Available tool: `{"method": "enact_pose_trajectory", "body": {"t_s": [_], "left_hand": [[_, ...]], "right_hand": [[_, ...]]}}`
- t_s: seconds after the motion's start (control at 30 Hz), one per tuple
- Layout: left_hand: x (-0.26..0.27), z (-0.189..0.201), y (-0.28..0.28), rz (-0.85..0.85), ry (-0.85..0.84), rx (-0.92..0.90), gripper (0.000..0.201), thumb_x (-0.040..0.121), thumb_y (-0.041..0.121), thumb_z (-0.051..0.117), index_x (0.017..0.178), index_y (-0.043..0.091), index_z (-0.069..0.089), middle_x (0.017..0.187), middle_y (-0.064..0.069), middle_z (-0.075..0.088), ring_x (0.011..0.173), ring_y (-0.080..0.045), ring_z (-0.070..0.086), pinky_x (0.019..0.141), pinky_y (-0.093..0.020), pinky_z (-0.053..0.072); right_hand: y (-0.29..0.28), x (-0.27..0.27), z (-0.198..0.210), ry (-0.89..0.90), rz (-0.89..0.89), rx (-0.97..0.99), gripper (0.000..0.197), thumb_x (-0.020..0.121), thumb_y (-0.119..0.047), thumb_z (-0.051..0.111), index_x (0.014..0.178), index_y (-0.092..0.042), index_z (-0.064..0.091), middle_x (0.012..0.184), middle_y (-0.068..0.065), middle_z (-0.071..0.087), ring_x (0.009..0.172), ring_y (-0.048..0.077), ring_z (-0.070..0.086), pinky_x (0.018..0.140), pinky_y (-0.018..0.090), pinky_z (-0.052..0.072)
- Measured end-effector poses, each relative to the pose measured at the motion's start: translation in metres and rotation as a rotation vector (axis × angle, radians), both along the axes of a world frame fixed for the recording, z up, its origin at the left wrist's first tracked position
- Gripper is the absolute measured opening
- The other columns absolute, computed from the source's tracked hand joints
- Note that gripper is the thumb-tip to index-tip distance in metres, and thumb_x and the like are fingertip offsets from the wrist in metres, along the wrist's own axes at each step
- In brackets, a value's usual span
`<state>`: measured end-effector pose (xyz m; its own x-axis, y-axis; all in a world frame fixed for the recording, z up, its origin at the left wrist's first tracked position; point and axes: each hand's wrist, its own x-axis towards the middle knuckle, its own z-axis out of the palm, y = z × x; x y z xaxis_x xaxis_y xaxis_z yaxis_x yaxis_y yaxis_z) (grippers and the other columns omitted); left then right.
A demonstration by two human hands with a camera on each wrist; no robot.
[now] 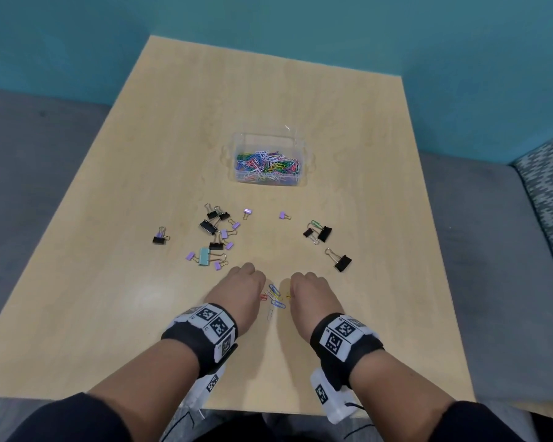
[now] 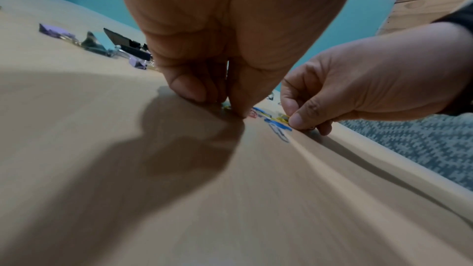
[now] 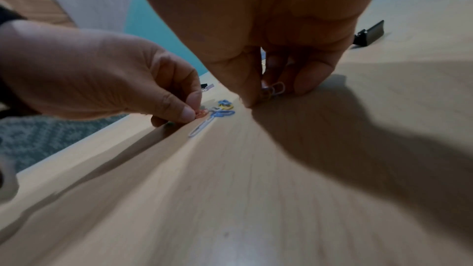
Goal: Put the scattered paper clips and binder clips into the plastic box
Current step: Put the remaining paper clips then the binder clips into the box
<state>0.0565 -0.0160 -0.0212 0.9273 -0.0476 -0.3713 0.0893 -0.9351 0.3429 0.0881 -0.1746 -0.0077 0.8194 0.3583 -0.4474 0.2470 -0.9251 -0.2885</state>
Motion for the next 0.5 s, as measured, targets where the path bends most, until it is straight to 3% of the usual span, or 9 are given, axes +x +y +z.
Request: {"method": "enact_pose_trajectory", "body": {"t_s": [0.17,0.33,0.43,0.5], "left_hand": [[0.002,0.01,-0.008,-0.044,0.043,0.032,0.018,0.079,0.002,0.046,0.076,0.016,0.035,0.085,-0.001,0.036,0.076,-0.019,0.036,0.063,-0.031,0.03],[0.001,0.014,-0.013,-0.01,0.065,0.006,0.027,0.077,0.003,0.046,0.067,0.02,0.028,0.072,0.0,0.037,0.068,-0.025,0.043,0.058,-0.032,0.035],[-0.002,0.016,-0.011,0.087,0.033,-0.112,0.016,0.077,0.005,0.047,0.076,0.019,0.039,0.073,0.0,0.048,0.07,-0.027,0.05,0.058,-0.033,0.041],[-0.007,0.016,-0.005,0.239,-0.003,-0.273,0.013,0.082,0.01,0.051,0.089,0.021,0.053,0.079,0.001,0.057,0.073,-0.019,0.055,0.064,-0.03,0.044]], "right_hand": [[0.003,0.001,0.005,0.02,0.013,0.02,0.028,0.075,0.006,0.036,0.087,-0.019,0.036,0.089,0.004,0.044,0.082,0.023,0.037,0.065,0.033,0.03],[0.008,0.003,0.005,0.041,0.003,0.008,0.026,0.075,0.005,0.039,0.088,-0.018,0.038,0.096,0.01,0.053,0.086,0.026,0.041,0.067,0.035,0.036],[0.009,0.003,0.003,0.034,0.011,0.004,0.022,0.077,0.001,0.044,0.088,-0.018,0.041,0.097,0.01,0.054,0.088,0.027,0.044,0.068,0.035,0.037],[0.005,0.005,0.003,0.045,-0.034,0.051,0.022,0.075,-0.001,0.047,0.09,-0.017,0.047,0.094,0.007,0.056,0.084,0.026,0.046,0.065,0.033,0.035]]}}
